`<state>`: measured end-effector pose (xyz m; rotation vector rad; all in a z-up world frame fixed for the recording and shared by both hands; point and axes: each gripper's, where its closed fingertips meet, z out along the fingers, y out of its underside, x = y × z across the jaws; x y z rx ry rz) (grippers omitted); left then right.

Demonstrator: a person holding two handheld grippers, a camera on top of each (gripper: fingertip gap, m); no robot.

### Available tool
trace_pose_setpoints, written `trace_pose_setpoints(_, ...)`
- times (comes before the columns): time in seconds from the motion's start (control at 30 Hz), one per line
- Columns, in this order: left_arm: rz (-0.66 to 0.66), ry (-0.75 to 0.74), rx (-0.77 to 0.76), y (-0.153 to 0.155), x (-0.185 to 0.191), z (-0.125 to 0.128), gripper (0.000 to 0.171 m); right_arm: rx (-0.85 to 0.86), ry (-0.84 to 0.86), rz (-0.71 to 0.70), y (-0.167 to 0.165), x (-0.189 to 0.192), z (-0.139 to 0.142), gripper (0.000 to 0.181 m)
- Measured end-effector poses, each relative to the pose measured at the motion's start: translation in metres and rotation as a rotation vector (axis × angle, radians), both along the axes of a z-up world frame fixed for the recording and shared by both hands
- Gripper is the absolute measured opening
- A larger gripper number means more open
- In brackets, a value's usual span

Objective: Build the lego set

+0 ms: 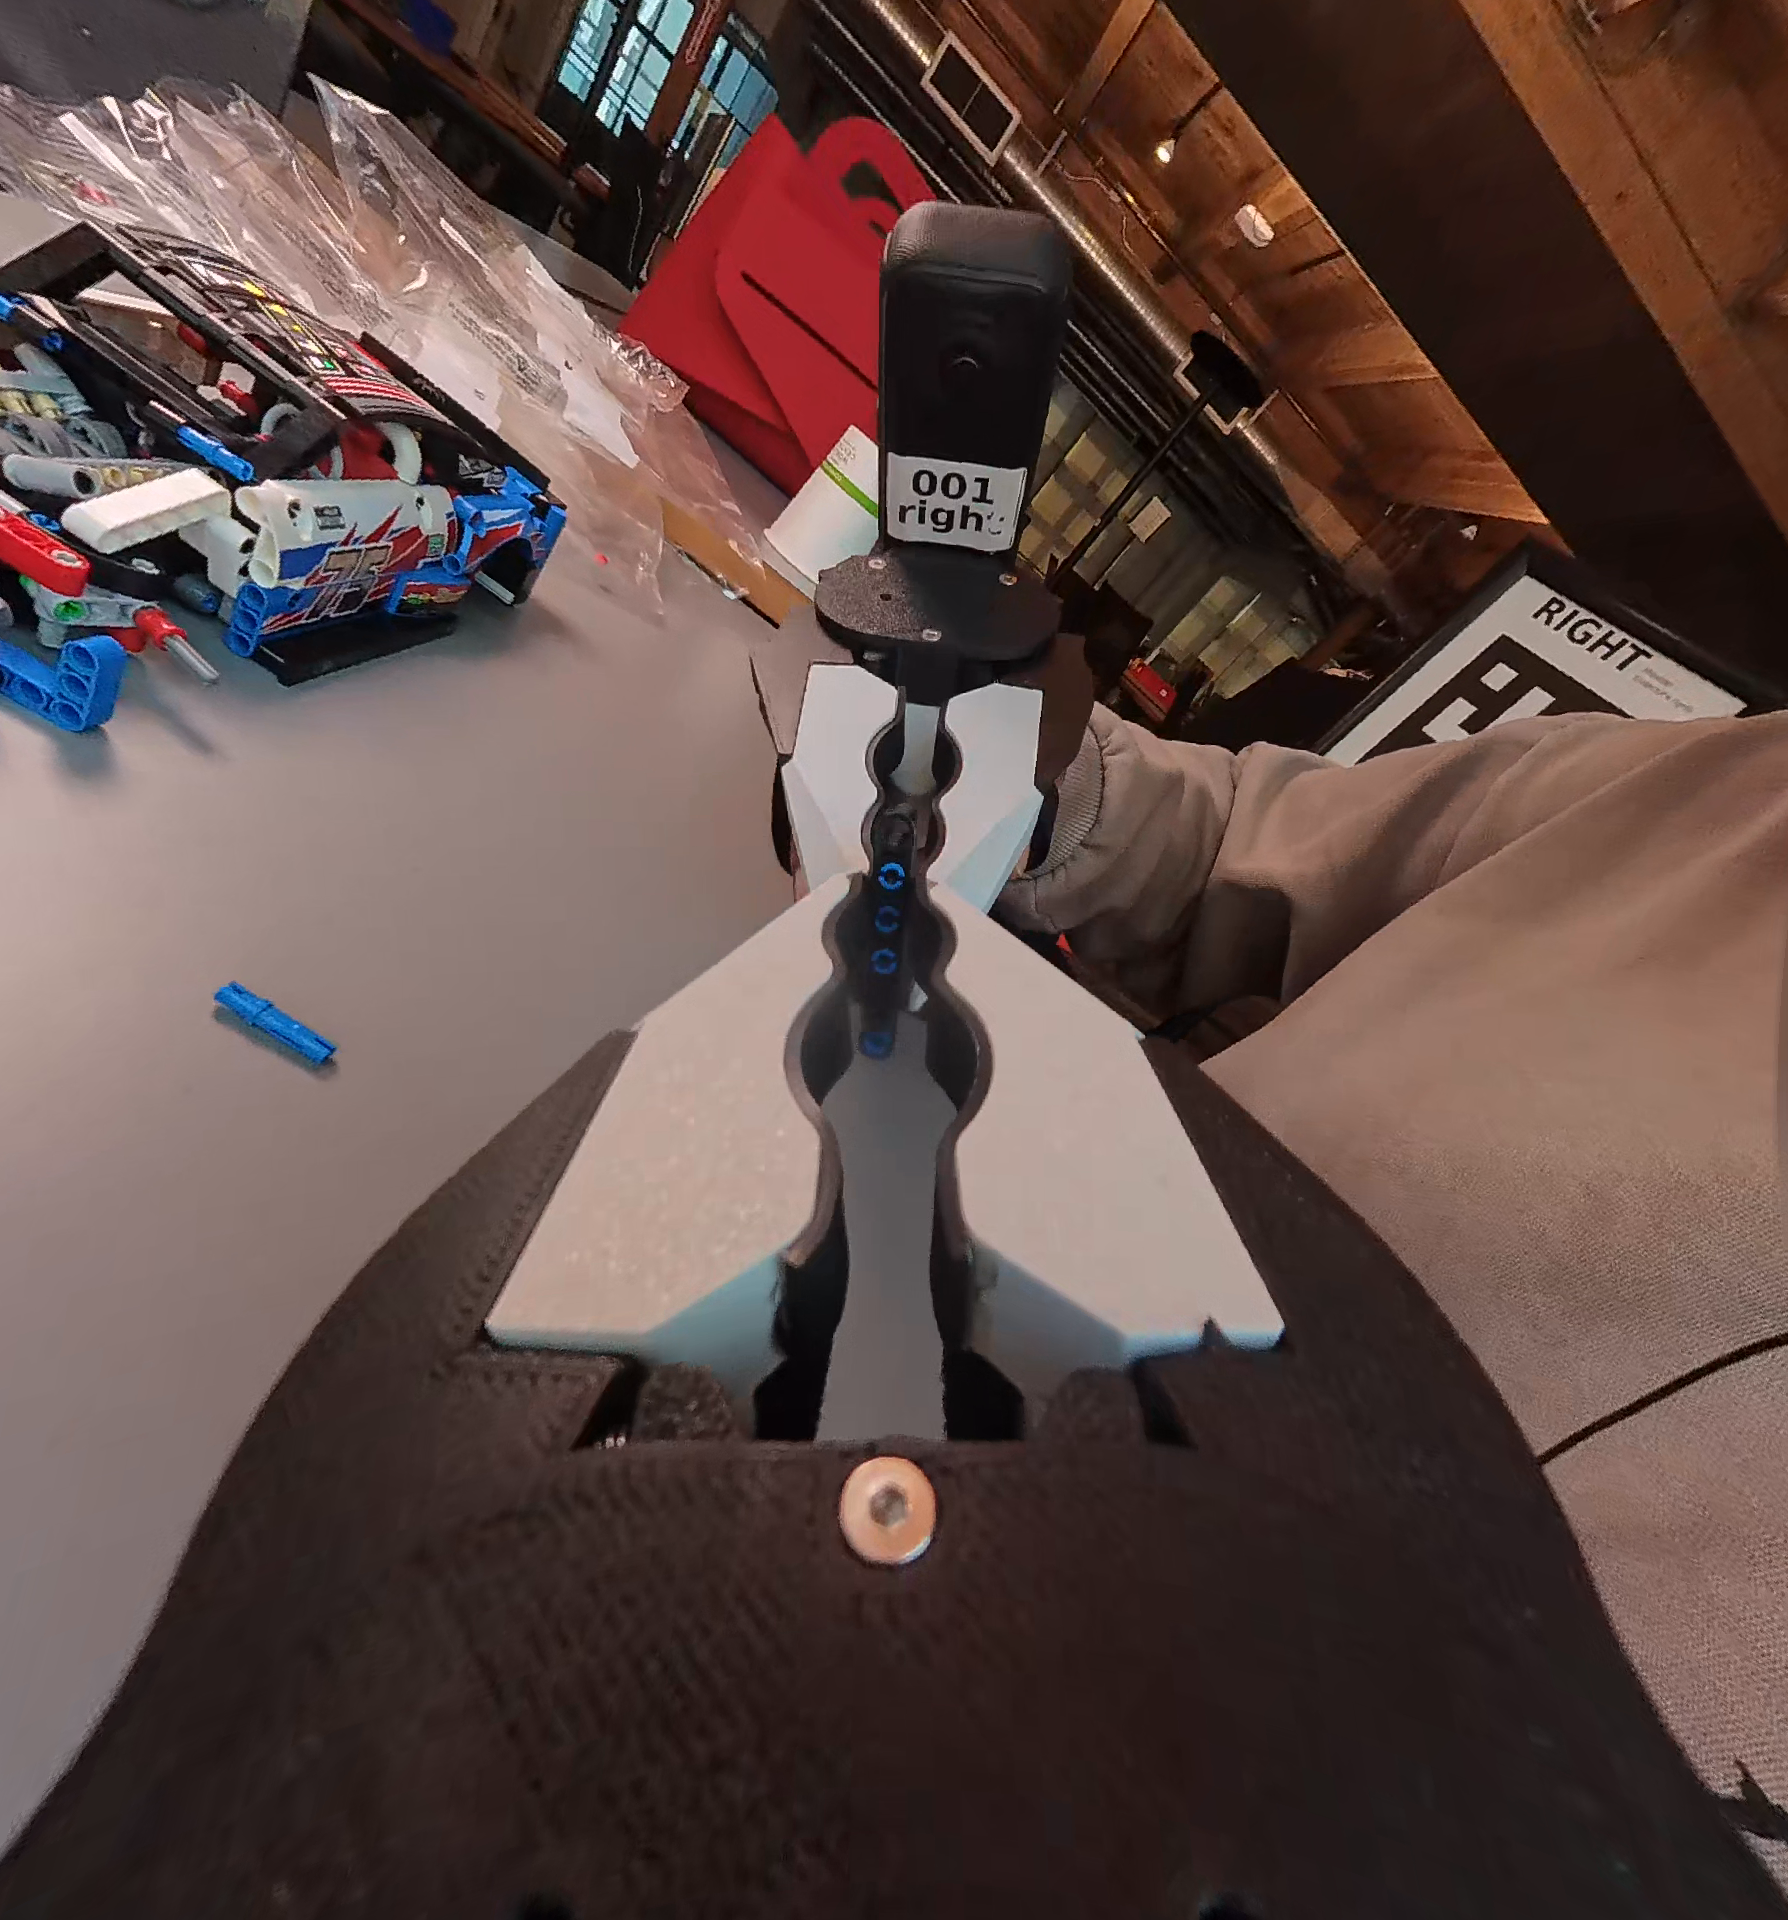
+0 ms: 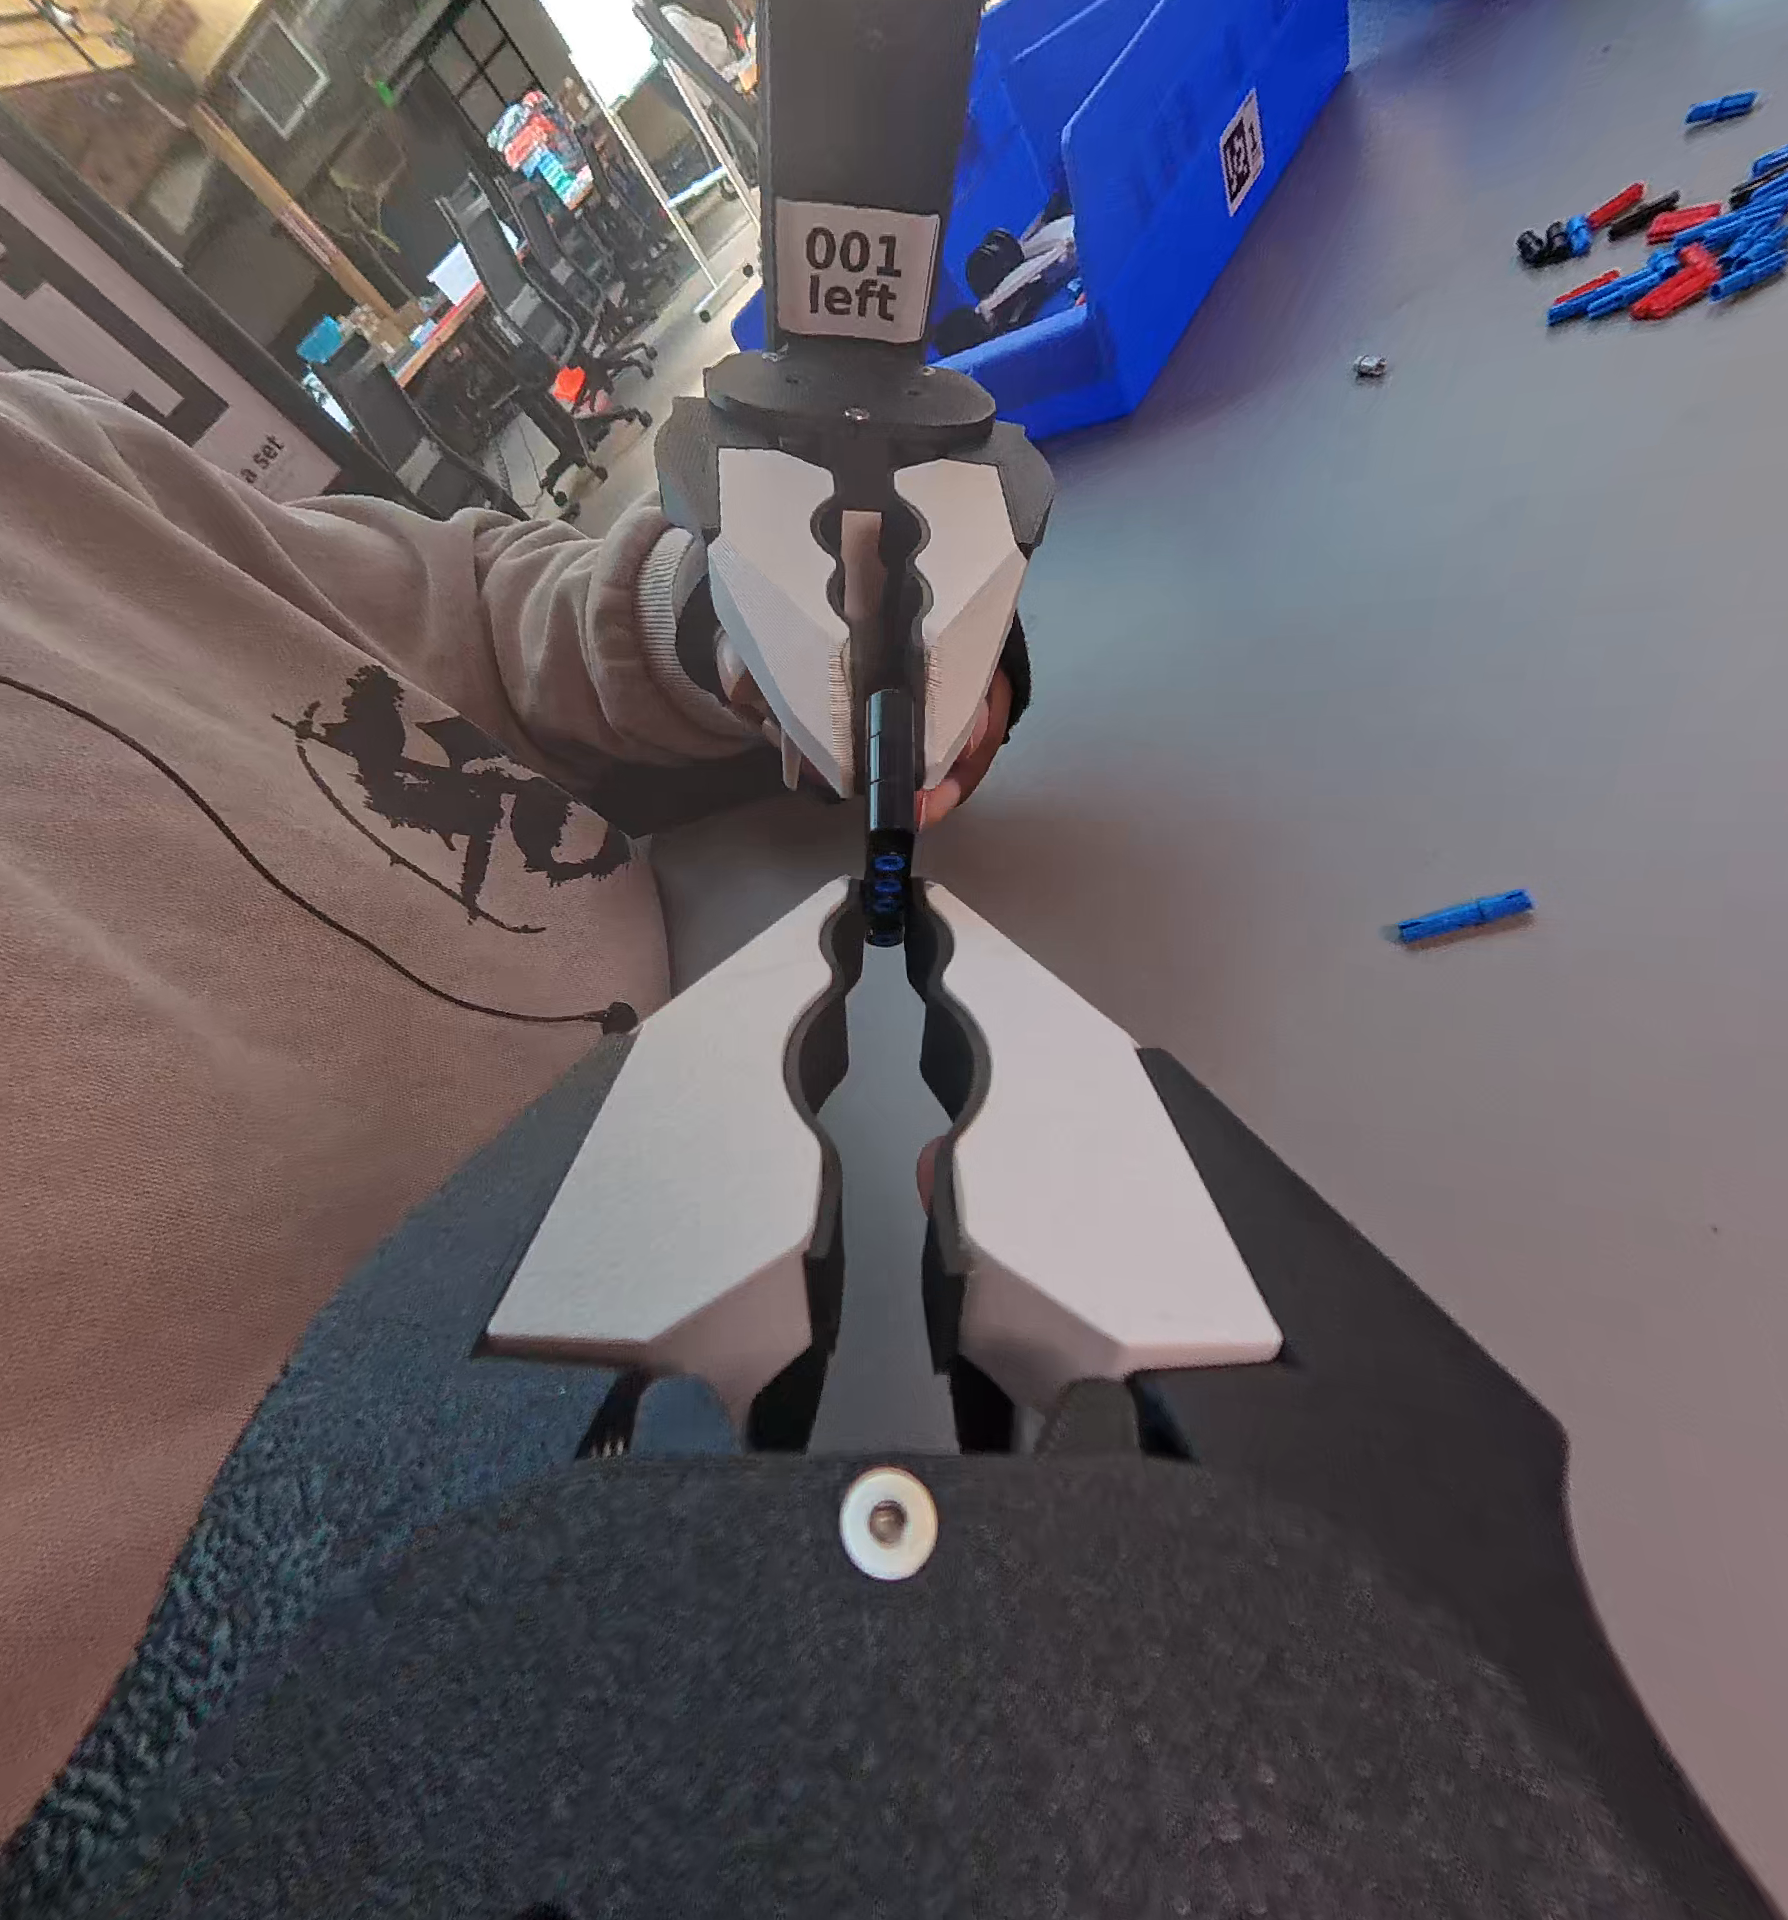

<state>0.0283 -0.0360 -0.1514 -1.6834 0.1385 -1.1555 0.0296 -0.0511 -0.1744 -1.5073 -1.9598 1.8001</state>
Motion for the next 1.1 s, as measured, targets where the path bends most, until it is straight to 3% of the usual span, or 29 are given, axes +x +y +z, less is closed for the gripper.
trace_pose_setpoints(0.23,-0.018,-0.038,-0.068,0.0,0.001,-0.006,0.006,-0.024,-0.055,0.025,-0.002,0.005,-0.004,0.005)
trace_pose_setpoints(0.57,-0.024,-0.231,-0.198,0.003,-0.01,-0.011,0.005,-0.172,-0.002,-0.126,-0.001,-0.005,-0.004,0.007)
trace_pose_setpoints(0.63,-0.115,-0.244,-0.241,-0.004,-0.005,-0.016,0.006,-0.034,0.113,-0.147,0.01,-0.004,0.0,0.036)
trace_pose_setpoints(0.67,-0.164,-0.249,-0.265,-0.008,-0.001,-0.02,0.006,0.108,0.181,-0.116,0.012,0.0,0.0,0.042)
trace_pose_setpoints(0.77,-0.294,-0.2,-0.323,-0.02,0.016,-0.034,0.005,0.553,0.376,0.045,0.008,0.012,-0.004,0.049)
trace_pose_setpoints(0.83,-0.338,-0.178,-0.333,-0.023,0.025,-0.037,0.005,0.728,0.399,0.186,-0.001,0.017,-0.012,0.049)
trace_pose_setpoints(0.9,-0.352,-0.153,-0.334,-0.024,0.031,-0.039,0.005,0.818,0.383,0.311,-0.012,0.021,-0.022,0.047)
trace_pose_setpoints(0.97,-0.356,-0.141,-0.339,-0.025,0.033,-0.04,0.006,0.868,0.39,0.388,-0.02,0.023,-0.028,0.034)
trace_pose_setpoints(1.1,-0.259,-0.154,-0.3,-0.016,0.018,-0.034,0.01,0.816,0.374,0.316,-0.015,0.013,-0.023,0.031)
